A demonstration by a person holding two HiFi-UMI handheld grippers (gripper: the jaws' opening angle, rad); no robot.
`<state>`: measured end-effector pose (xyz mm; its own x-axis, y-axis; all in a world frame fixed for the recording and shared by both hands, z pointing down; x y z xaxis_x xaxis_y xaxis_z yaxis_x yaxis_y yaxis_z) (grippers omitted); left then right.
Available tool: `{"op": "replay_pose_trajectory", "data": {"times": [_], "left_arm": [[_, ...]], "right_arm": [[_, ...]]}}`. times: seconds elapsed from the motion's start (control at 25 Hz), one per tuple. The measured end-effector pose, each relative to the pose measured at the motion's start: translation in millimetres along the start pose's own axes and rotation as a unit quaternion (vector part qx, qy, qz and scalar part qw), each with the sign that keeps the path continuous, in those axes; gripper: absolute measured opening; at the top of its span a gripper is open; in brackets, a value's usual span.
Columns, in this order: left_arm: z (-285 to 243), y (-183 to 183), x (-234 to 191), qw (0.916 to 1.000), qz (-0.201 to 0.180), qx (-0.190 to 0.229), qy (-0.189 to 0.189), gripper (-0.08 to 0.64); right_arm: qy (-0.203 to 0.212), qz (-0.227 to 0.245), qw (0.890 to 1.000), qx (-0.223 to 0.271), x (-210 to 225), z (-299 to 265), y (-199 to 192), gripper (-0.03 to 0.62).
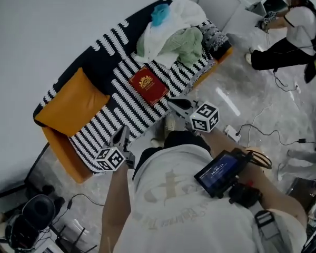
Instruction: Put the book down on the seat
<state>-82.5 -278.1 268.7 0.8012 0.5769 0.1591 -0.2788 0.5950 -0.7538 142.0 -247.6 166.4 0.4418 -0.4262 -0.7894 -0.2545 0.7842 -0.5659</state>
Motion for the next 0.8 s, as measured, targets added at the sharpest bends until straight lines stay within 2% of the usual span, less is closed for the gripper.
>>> {"op": "replay_pose_trajectory", "data": {"times": [0.16,0.48,0.8], "left_arm": [[9,8,11,0.9995,-0.023,0.015,0.011,0.011],[23,17,21,0.9974,-0.066,0.018,0.023,0.011],[22,16,14,0.9971,-0.062,0.038,0.022,0.011]], "right_arm": [[0.004,0.014,1.0,0.017,-6,12,16,0.014],[0.003,0.017,1.0,0.022,-20,18,20,0.014],[0.004,0.034,0.999,0.016,-20,10,22,0.014]]}}
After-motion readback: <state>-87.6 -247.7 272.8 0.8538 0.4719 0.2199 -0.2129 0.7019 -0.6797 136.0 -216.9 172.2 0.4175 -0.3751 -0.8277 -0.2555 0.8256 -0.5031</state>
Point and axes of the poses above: the fingertips, and each gripper's own axes: z backward along the fingers, x to its right, y out of its top, the point moved 3 cm from there along z, backward along the fingers, and after that the axes turned 14 degrees about -x, right-handed, at the moved point
